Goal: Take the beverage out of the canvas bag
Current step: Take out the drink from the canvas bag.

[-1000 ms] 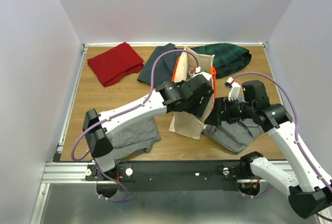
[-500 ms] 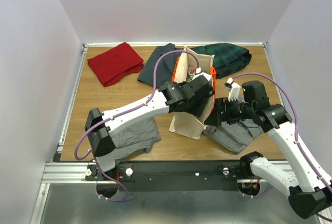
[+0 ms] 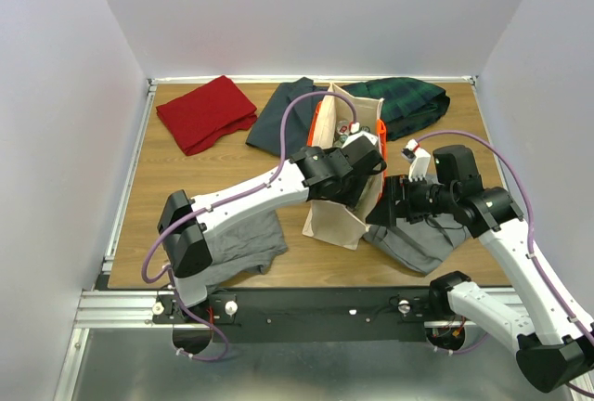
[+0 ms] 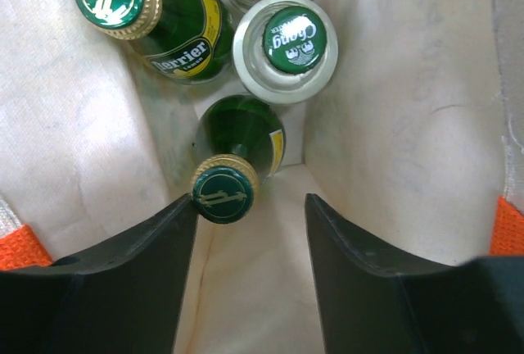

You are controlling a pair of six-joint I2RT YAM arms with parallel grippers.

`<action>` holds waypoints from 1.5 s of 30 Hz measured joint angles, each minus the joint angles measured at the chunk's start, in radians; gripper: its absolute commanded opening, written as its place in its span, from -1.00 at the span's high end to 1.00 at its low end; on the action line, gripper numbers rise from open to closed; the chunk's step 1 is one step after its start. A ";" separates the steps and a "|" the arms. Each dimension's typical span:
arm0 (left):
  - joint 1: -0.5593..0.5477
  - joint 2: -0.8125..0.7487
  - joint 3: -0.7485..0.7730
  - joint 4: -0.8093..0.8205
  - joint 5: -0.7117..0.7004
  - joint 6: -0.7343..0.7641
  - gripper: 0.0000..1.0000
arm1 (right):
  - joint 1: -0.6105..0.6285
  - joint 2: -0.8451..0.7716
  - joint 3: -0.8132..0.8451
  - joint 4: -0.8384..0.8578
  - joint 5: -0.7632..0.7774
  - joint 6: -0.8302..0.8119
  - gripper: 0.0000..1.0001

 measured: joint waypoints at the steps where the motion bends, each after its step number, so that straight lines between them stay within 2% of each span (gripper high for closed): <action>1: 0.001 0.000 0.000 -0.001 -0.002 -0.001 -0.17 | 0.000 0.000 0.000 0.000 0.000 0.000 -1.00; 9: 0.002 0.007 0.001 -0.003 -0.009 -0.003 -0.12 | 0.005 0.000 -0.001 0.000 0.001 0.000 -1.00; 12: 0.003 0.010 0.005 -0.004 -0.010 -0.002 -0.39 | 0.005 0.000 -0.001 0.000 0.001 0.000 -1.00; 17: 0.006 0.016 0.017 -0.002 -0.010 -0.004 -0.56 | 0.005 0.000 -0.001 0.000 0.001 0.000 -1.00; 21: 0.009 0.016 0.032 0.000 -0.010 -0.003 -0.55 | 0.005 0.000 -0.001 0.000 0.002 0.000 -1.00; 26: 0.014 0.016 0.039 0.000 -0.010 -0.003 -0.40 | 0.006 0.000 -0.001 0.000 0.003 0.000 -1.00; 28: 0.015 0.016 0.039 0.000 -0.010 -0.003 -0.29 | 0.007 0.000 -0.001 0.000 0.007 0.000 -1.00; 45: 0.021 0.019 0.038 0.000 -0.009 -0.003 -0.21 | 0.020 0.000 -0.001 0.000 0.021 0.000 -1.00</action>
